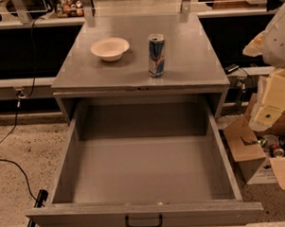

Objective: Close top drawer

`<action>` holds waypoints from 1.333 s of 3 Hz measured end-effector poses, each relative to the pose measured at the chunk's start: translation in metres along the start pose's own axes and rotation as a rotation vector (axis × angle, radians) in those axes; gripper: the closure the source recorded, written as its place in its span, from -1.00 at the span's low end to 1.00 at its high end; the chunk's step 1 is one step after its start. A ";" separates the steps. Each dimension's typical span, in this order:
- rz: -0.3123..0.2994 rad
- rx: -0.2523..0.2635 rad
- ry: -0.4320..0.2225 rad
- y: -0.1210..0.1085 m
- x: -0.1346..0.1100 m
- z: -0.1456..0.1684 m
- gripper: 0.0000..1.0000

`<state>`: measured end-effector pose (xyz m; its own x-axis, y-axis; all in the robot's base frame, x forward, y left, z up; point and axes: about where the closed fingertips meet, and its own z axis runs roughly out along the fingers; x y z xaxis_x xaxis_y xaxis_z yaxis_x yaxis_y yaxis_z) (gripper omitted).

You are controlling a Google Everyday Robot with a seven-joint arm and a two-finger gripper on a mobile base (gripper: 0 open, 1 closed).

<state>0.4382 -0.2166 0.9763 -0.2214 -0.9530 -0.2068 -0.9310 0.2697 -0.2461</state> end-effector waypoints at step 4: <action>-0.057 -0.044 -0.294 0.091 -0.011 0.094 -1.00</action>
Offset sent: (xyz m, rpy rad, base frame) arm -0.0484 0.0593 -0.1507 0.2043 -0.1133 0.0442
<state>0.3831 -0.1683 0.8674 -0.0803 -0.8839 -0.4608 -0.9525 0.2042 -0.2257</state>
